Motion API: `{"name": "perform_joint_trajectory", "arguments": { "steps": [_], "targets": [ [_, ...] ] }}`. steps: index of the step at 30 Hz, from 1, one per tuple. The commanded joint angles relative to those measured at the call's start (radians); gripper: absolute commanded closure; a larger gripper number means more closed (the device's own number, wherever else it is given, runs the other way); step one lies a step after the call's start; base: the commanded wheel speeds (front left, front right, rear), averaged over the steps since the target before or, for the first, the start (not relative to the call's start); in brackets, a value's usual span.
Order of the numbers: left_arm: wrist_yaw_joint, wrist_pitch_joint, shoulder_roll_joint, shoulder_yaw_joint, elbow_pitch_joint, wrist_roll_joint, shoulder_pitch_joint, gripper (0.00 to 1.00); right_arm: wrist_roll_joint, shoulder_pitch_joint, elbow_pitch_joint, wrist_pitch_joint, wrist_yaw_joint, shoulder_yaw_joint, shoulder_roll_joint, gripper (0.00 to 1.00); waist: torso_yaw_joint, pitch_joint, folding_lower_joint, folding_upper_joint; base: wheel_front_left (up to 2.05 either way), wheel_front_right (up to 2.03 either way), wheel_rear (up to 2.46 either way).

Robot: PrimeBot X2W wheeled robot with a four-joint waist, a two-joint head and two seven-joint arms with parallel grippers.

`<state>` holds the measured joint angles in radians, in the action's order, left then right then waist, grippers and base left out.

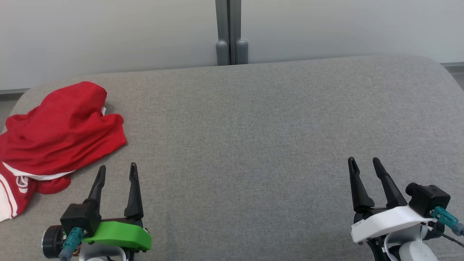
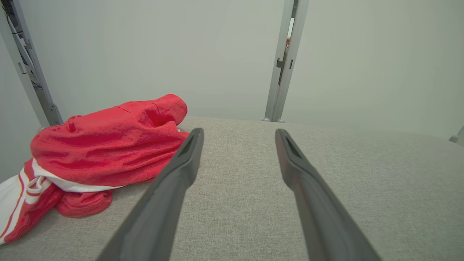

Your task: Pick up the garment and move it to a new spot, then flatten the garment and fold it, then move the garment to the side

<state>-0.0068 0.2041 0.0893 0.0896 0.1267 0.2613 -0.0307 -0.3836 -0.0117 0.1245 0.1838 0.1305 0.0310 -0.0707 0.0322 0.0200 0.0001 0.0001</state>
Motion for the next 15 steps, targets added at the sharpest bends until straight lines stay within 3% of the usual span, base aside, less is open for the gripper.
{"name": "perform_joint_trajectory", "arguments": {
  "steps": [1,15],
  "targets": [
    [0.006,0.008,0.01,0.002,-0.001,-0.022,-0.007,0.0,0.027,0.003,-0.012,0.007,0.0,-0.001,-0.001,0.0,0.001,0.0,-0.0001,-0.0001,0.0,0.0,0.0],
    [-0.001,0.029,0.02,0.005,0.005,-0.075,-0.009,0.0,0.133,0.026,-0.029,0.015,0.0,-0.022,0.009,0.0,0.011,-0.002,-0.0001,-0.0001,0.0,0.0,0.0]
  ]
}}
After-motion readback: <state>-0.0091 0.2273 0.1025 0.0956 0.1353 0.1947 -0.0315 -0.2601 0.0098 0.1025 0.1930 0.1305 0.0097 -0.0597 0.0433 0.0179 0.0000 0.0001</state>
